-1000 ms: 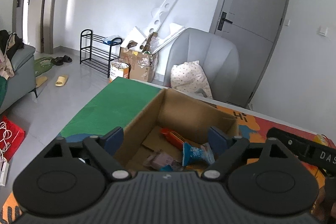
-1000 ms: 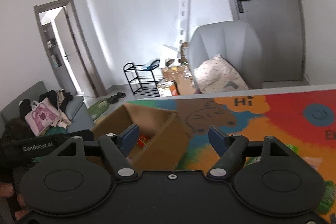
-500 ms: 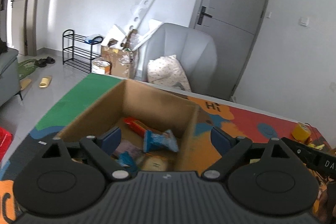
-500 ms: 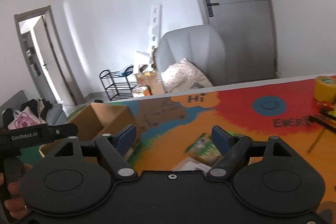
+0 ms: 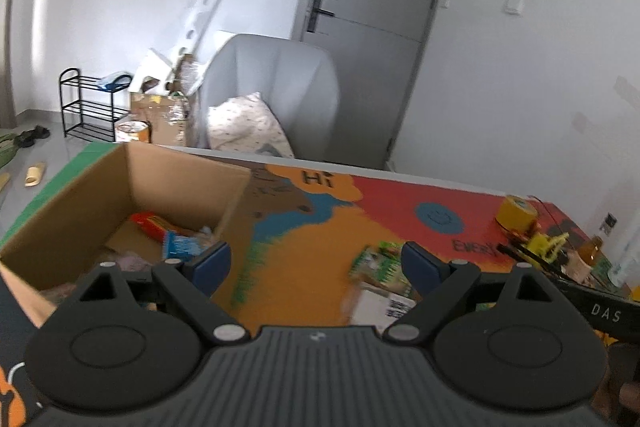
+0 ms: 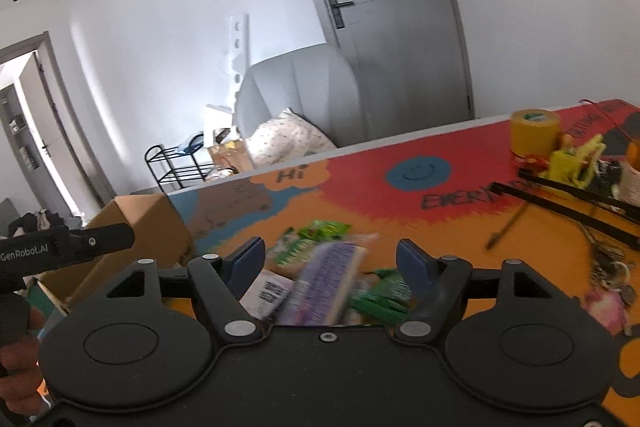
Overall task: Organize snacks
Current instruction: 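Move both open grippers back from the box to the snack pile, then grasp the white bread pack with the left gripper while the right gripper grasps the green plum bag, then carry the white pack and green bag over the box and release both inside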
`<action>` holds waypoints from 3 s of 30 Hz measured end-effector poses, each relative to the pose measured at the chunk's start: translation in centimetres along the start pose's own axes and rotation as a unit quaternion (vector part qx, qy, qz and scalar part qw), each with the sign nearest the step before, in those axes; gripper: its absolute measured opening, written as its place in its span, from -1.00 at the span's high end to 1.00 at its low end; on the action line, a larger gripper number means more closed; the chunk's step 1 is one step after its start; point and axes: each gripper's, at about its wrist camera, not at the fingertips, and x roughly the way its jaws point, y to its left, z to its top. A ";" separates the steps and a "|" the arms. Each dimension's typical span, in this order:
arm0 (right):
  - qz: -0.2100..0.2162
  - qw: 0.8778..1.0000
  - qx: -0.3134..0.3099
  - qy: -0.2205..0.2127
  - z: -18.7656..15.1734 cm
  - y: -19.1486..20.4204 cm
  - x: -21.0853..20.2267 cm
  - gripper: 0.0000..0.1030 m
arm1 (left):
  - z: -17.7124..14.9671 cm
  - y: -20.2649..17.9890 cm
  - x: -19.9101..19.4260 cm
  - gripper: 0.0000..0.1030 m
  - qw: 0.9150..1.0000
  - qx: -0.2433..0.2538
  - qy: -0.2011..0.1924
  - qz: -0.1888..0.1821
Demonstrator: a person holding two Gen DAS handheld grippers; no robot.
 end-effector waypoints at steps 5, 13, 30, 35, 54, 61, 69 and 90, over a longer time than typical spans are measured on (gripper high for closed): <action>-0.014 1.000 0.009 0.004 -0.6 -1.5 -0.3 -0.41 | -0.8 -1.5 1.2 -0.77 1.000 0.008 0.012 -0.014; -0.024 0.999 0.029 0.016 -1.5 -3.8 0.3 -0.41 | -2.3 -3.1 3.9 -0.75 0.999 0.018 0.045 -0.021; -0.016 0.997 0.045 0.057 -2.1 -5.6 4.6 -0.38 | -4.3 -4.9 10.0 -0.72 0.993 0.040 0.112 -0.020; -0.014 0.996 0.044 0.072 -2.1 -5.6 6.1 -0.32 | -4.6 -4.9 11.4 -0.72 0.991 0.039 0.125 -0.017; -0.031 0.995 0.021 0.093 -2.5 -5.6 7.5 0.05 | -5.8 -5.7 12.8 -0.49 0.990 0.064 0.125 -0.015; -0.045 0.996 0.009 0.078 -2.5 -5.5 6.6 0.23 | -5.4 -5.6 12.3 -0.12 0.990 0.058 0.126 -0.013; -0.035 0.998 0.005 0.054 -1.7 -4.6 5.0 0.24 | -4.7 -4.7 10.2 -0.11 0.993 0.044 0.107 -0.008; 0.043 0.999 -0.031 0.002 1.3 2.0 3.5 0.24 | -0.3 -1.6 3.2 -0.11 1.000 0.023 0.016 0.010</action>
